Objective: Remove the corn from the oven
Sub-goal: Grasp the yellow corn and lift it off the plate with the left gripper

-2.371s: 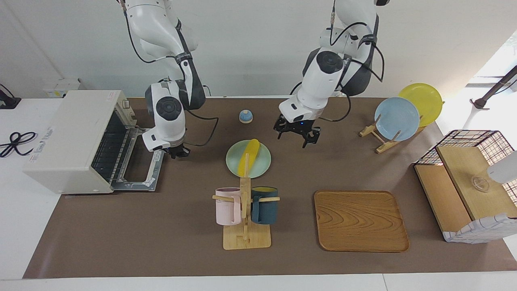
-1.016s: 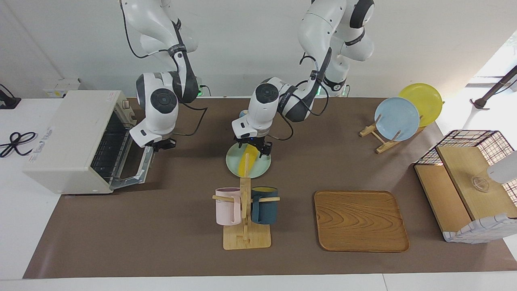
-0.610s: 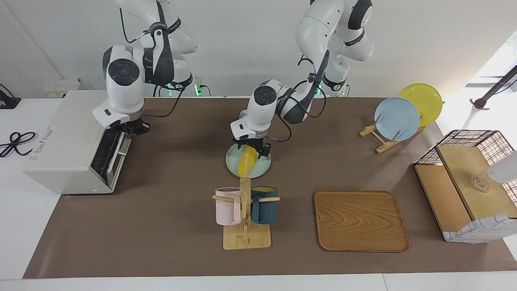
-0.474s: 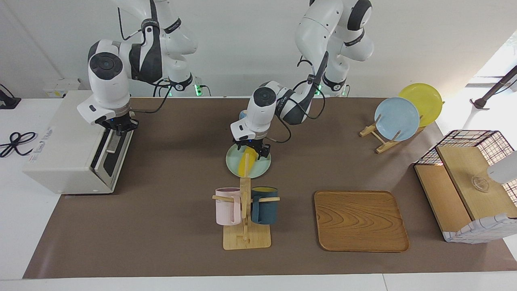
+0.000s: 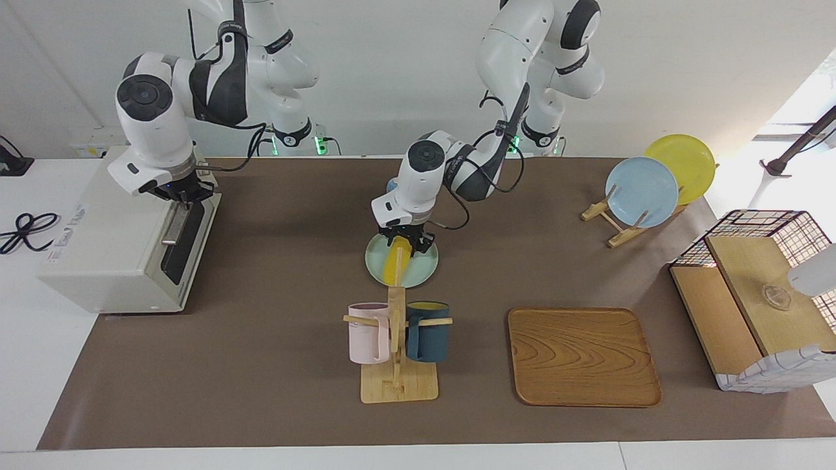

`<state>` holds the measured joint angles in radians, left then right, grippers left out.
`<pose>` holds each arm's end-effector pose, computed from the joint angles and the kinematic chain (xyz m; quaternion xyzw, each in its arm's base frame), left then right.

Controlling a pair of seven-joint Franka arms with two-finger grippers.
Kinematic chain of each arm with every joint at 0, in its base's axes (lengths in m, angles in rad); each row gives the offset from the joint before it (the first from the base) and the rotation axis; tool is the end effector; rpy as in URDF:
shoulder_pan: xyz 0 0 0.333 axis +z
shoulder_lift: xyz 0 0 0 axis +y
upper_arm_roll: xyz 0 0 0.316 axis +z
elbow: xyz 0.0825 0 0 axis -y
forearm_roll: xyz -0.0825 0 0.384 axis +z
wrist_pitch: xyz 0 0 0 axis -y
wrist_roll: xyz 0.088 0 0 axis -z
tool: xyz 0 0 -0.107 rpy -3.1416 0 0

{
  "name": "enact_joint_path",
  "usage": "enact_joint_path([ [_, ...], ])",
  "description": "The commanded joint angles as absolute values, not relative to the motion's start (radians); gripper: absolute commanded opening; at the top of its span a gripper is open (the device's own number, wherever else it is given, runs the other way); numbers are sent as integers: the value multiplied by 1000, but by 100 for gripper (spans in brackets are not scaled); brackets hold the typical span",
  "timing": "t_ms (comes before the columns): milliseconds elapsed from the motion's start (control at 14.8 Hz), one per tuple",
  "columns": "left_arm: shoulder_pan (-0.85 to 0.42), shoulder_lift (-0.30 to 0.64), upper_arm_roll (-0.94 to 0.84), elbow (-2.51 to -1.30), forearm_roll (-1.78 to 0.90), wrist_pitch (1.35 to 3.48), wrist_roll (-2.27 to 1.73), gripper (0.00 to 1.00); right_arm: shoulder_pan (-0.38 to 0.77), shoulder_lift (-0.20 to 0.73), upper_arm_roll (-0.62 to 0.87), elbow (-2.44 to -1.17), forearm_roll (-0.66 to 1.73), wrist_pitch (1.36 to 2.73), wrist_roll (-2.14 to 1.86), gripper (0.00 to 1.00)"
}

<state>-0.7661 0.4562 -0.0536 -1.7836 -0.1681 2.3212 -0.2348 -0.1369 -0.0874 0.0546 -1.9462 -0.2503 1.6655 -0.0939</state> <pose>0.4519 -0.4841 0.3081 0.9691 -0.2313 -0.0030 0.0854 0.5092 -0.0657 0.5061 0.9871 0.0291 -0.1065 0.1160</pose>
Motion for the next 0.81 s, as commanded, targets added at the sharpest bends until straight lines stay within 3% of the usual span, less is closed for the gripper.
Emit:
enact_joint_path([
  [0, -775, 442, -34, -1773, -147, 2296, -285, 0, -135, -94, 69, -1872, -126, 1621, -121, 11],
  [474, -626, 276, -26, -1752, -147, 2088, -287, 0, -18, -81, 72, -1824, -29, 1606, 20, 33],
  [542, -600, 269, -12, -1743, -144, 2054, -287, 0, -17, -80, 72, -1819, -22, 1602, 21, 48],
  [610, -572, 256, 14, -1741, -129, 2031, -285, 0, -17, -80, 72, -1815, -6, 1600, 21, 79],
  [677, -557, 249, 35, -1743, -111, 2023, -284, 0, -18, -75, 72, -1804, 17, 1600, 21, 100],
  [745, -520, 247, 57, -1743, -107, 2023, -281, 0, -12, -65, 72, -1789, 21, 1601, 23, 100],
])
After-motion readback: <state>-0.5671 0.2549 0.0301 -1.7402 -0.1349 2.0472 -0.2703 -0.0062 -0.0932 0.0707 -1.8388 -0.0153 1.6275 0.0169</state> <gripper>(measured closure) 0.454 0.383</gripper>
